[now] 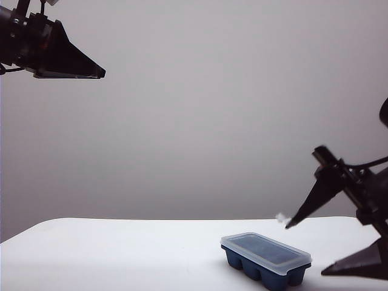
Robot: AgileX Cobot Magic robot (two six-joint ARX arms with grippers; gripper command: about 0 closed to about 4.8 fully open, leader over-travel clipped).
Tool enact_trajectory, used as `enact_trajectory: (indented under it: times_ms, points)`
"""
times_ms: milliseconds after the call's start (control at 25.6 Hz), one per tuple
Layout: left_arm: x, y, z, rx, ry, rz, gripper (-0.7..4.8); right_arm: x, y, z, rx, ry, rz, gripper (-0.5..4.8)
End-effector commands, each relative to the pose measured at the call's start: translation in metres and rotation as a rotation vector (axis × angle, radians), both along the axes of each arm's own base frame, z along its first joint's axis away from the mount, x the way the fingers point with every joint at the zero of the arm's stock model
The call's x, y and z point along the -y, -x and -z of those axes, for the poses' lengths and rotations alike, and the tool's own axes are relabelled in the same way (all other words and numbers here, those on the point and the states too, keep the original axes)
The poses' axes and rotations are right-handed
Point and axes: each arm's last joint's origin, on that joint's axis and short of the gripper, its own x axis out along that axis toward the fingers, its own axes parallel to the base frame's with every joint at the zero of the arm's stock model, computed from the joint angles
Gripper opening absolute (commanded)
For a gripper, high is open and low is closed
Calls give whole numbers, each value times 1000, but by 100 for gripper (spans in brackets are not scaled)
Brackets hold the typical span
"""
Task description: Pick up the ice cube tray, remove its lid, and then place both the tray and the lid back on the table.
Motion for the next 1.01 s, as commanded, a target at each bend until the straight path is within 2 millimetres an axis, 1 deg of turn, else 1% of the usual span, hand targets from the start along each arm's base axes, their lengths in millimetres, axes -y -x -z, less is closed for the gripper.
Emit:
enact_trajectory:
  times_ms: [39,156,312,429,507,624,663,741,819,858,897,936,975,1014]
  points:
    - [0,0,-3,22,1,7,85,-7,-2,-1,13,-6,8,345]
    - [0,0,-3,22,2,7,85,-13,-4,-3,29,-3,58,296]
    - [0,0,-3,21,2,7,85,-14,-7,-3,23,-26,89,290]
    - [0,0,-3,21,2,7,85,-14,-7,1,-9,-32,108,290]
    - [0,0,-3,21,1,7,85,-14,-9,3,-29,-37,118,265]
    - [0,0,-2,21,1,7,85,-16,-13,5,-54,-51,134,259]
    - [0,0,-2,21,1,6,85,-17,-14,6,-58,-51,132,244]
    - [0,0,-2,21,1,6,85,-21,-17,6,-60,-50,122,197]
    - [0,0,-2,20,1,6,85,-27,-19,6,-57,-46,107,196]
    - [0,0,-2,20,2,7,85,-31,-21,7,-56,-41,100,149]
    - [0,0,-2,20,2,7,85,-33,-22,8,-58,-41,96,117]
    - [0,0,-2,20,2,7,85,-36,-24,10,-61,-38,91,73]
    - [0,0,-2,19,1,6,85,-38,-25,11,-63,-37,84,71]
    - [0,0,-2,16,1,6,85,-40,-26,12,-62,-31,86,39]
